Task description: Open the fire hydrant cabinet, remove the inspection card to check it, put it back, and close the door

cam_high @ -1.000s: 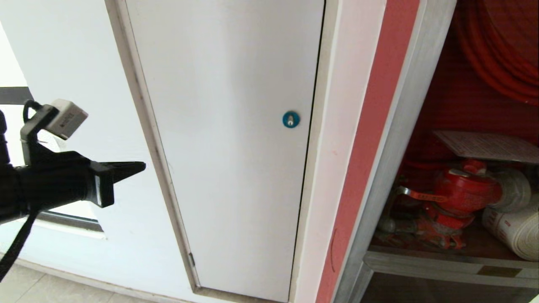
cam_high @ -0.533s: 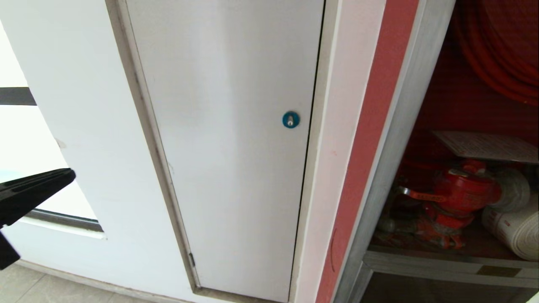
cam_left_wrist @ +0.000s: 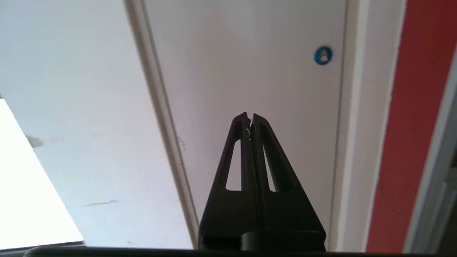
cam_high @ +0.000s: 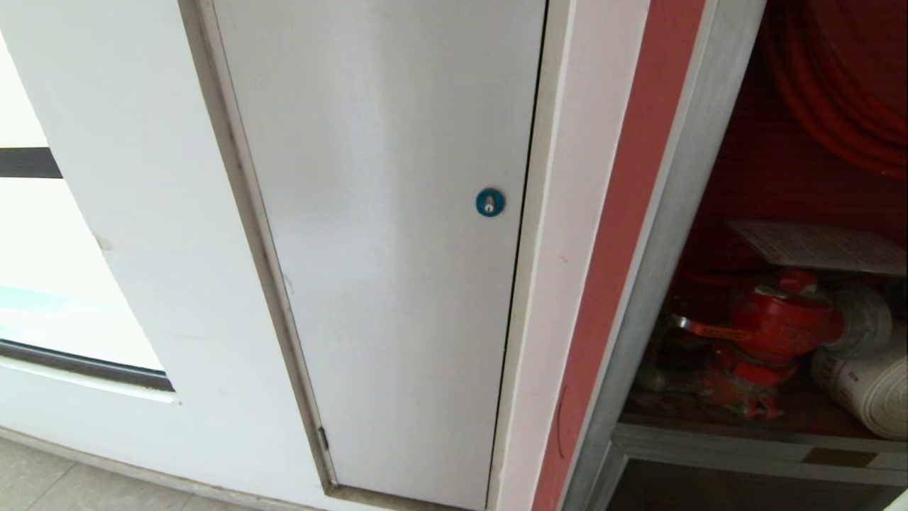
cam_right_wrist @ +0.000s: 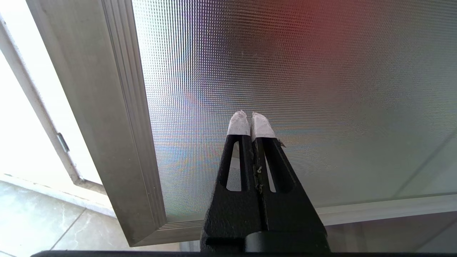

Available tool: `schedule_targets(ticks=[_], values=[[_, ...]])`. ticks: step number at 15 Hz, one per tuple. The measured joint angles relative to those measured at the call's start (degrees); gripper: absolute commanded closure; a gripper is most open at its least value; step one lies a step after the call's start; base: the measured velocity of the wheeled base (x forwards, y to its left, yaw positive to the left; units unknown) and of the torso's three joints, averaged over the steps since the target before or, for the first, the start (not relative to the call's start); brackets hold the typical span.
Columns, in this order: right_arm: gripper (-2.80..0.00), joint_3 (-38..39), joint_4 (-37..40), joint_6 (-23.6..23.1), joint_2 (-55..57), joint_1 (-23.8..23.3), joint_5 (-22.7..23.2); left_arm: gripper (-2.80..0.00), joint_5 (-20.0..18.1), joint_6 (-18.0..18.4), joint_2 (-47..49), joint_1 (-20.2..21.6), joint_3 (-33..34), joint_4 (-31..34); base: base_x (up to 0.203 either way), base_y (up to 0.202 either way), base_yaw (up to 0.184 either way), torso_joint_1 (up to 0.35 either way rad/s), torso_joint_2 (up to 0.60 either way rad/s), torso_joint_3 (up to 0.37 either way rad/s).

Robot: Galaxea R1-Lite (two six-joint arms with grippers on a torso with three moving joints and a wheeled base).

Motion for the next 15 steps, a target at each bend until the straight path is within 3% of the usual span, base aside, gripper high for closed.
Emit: schedule_targets(ticks=[3, 9, 12, 15], values=[[0.00, 0.00, 0.00, 0.02, 0.00, 0.00, 0.00, 0.00, 3.55, -0.05, -6.72, 0.10, 5.57, -0.13, 0.000, 0.000, 0.000, 0.000, 0.00, 0.000], [0.00, 0.00, -0.02, 0.00, 0.00, 0.00, 0.00, 0.00, 4.62, 0.02, -17.64, 0.79, 15.39, -0.41, 0.000, 0.000, 0.000, 0.000, 0.00, 0.000], [0.00, 0.00, -0.01, 0.00, 0.00, 0.00, 0.00, 0.00, 9.74, 0.33, -19.84, 0.82, 19.66, -0.45, 0.000, 0.000, 0.000, 0.000, 0.00, 0.000], [0.00, 0.00, 0.00, 0.02, 0.00, 0.00, 0.00, 0.00, 10.90, 0.25, -20.41, 0.82, 20.92, 2.80, 0.000, 0.000, 0.000, 0.000, 0.00, 0.000]])
